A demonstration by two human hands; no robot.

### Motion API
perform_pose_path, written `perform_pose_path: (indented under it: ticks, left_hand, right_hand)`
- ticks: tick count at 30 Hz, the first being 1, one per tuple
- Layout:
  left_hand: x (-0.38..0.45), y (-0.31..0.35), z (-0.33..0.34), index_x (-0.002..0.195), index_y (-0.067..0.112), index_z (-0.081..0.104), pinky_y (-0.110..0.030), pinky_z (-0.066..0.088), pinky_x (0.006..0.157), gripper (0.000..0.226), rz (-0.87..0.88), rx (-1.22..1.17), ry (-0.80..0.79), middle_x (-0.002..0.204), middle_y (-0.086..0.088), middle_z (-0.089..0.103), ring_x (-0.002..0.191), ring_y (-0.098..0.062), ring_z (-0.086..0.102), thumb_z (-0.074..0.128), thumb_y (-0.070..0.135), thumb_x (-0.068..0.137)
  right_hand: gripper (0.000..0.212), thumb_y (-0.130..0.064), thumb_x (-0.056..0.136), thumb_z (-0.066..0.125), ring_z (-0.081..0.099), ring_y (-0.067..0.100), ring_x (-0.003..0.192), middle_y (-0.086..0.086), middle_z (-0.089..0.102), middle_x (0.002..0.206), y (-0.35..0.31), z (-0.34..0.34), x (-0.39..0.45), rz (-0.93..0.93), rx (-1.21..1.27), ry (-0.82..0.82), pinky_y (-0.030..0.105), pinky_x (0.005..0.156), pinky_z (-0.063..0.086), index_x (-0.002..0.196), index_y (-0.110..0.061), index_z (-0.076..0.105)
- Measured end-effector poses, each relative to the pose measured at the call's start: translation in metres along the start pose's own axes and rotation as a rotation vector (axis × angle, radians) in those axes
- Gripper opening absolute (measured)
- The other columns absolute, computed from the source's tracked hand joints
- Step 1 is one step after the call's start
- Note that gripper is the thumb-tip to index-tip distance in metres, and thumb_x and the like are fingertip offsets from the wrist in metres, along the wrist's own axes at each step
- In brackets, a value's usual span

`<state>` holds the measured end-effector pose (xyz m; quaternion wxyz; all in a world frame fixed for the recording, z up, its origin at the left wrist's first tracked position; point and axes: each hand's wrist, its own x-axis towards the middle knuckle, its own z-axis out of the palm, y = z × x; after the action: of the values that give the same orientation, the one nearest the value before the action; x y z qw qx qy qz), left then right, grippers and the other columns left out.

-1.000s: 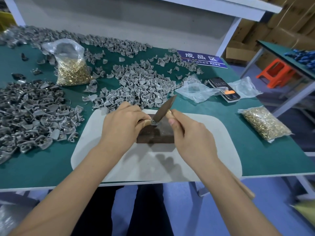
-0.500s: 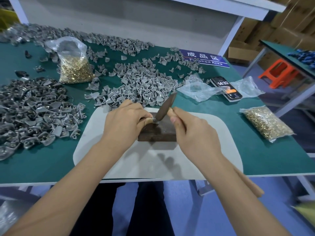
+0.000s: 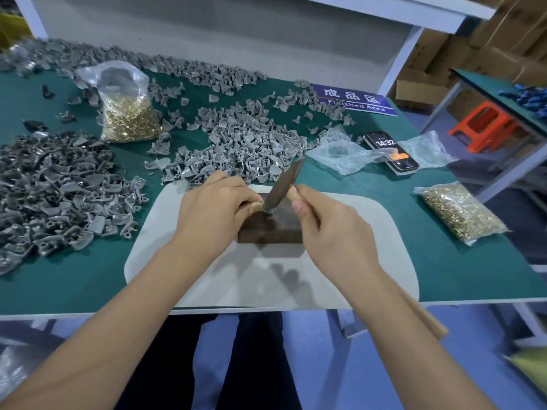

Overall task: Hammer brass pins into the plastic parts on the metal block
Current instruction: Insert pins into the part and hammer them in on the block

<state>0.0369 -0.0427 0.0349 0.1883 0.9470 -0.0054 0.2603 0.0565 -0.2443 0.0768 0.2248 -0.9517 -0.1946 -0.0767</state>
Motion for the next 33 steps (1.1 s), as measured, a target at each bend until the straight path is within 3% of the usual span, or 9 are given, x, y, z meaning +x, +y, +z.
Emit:
perform_pose_path:
  ticks: [4,7,8,11,15,20,24,28,33]
  left_hand:
    - [0.001,0.001,-0.002,0.092,0.035,0.077,-0.027,0.029,0.059,0.017,0.007,0.006,-0.02,0.09,0.016,0.068,0.093,-0.016,0.054,0.065,0.047,0.091]
    - [0.002,0.002,-0.003,0.093,0.035,0.077,-0.027,0.029,0.06,0.017,-0.003,0.01,-0.023,0.091,0.015,0.068,0.095,-0.016,0.054,0.066,0.048,0.091]
    - [0.002,0.002,-0.004,0.094,0.035,0.077,-0.027,0.03,0.06,0.017,-0.001,0.014,-0.028,0.091,0.015,0.068,0.095,-0.017,0.054,0.066,0.048,0.091]
    - [0.002,0.003,-0.005,0.096,0.035,0.077,-0.029,0.036,0.06,0.019,-0.006,0.017,-0.045,0.092,0.014,0.068,0.096,-0.017,0.054,0.063,0.047,0.093]
    - [0.002,0.005,-0.005,0.096,0.035,0.077,-0.031,0.042,0.062,0.018,-0.021,0.017,-0.049,0.091,0.014,0.067,0.097,-0.017,0.053,0.065,0.047,0.093]
    - [0.001,0.005,-0.004,0.093,0.035,0.077,-0.027,0.033,0.061,0.015,-0.026,0.003,-0.038,0.092,0.016,0.068,0.096,-0.014,0.053,0.067,0.045,0.092]
    - [0.001,0.004,-0.003,0.091,0.036,0.076,-0.027,0.032,0.061,0.015,-0.03,0.0,-0.034,0.091,0.017,0.067,0.095,-0.012,0.052,0.066,0.047,0.091]
    - [0.001,0.003,-0.003,0.09,0.036,0.076,-0.027,0.032,0.06,0.014,-0.031,0.0,-0.038,0.089,0.018,0.066,0.095,-0.011,0.051,0.067,0.047,0.091]
    - [0.002,0.004,-0.003,0.09,0.036,0.076,-0.027,0.031,0.059,0.014,-0.022,-0.001,-0.031,0.089,0.017,0.066,0.094,-0.013,0.053,0.068,0.046,0.09]
  right_hand:
    - [0.032,-0.045,0.107,0.042,0.065,0.032,0.093,-0.005,0.076,0.104,-0.001,0.0,-0.003,0.024,0.131,0.169,0.042,0.07,0.052,0.135,-0.042,0.058]
    - [0.031,-0.046,0.106,0.041,0.066,0.036,0.098,-0.002,0.075,0.106,-0.003,0.002,-0.004,-0.019,0.0,0.015,0.042,0.071,0.051,0.134,-0.045,0.055]
    - [0.031,-0.047,0.106,0.042,0.066,0.036,0.097,-0.002,0.076,0.105,-0.003,0.0,-0.002,-0.023,-0.043,0.036,0.041,0.07,0.049,0.133,-0.045,0.055]
    - [0.031,-0.041,0.107,0.048,0.067,0.034,0.093,-0.003,0.077,0.107,-0.007,-0.003,-0.004,-0.013,0.113,0.247,0.041,0.067,0.051,0.134,-0.039,0.062]
    - [0.023,-0.048,0.106,0.04,0.064,0.036,0.095,-0.004,0.074,0.099,-0.003,-0.002,-0.001,-0.004,-0.033,-0.009,0.039,0.066,0.044,0.124,-0.044,0.055]
    - [0.03,-0.049,0.107,0.036,0.064,0.034,0.091,-0.003,0.072,0.093,0.003,-0.005,-0.001,0.109,0.068,0.157,0.042,0.07,0.05,0.129,-0.043,0.055]
    - [0.039,-0.028,0.105,0.04,0.061,0.038,0.104,0.007,0.067,0.112,0.026,0.001,0.007,0.281,-0.088,0.128,0.044,0.079,0.046,0.141,-0.035,0.052]
    - [0.05,-0.006,0.097,0.047,0.053,0.04,0.11,0.015,0.059,0.113,0.045,0.008,0.01,0.397,-0.198,0.026,0.038,0.074,0.033,0.14,-0.027,0.057]
    - [0.059,0.001,0.094,0.044,0.048,0.037,0.114,0.014,0.055,0.118,0.053,0.021,0.006,0.413,-0.185,0.008,0.041,0.085,0.04,0.145,-0.029,0.053]
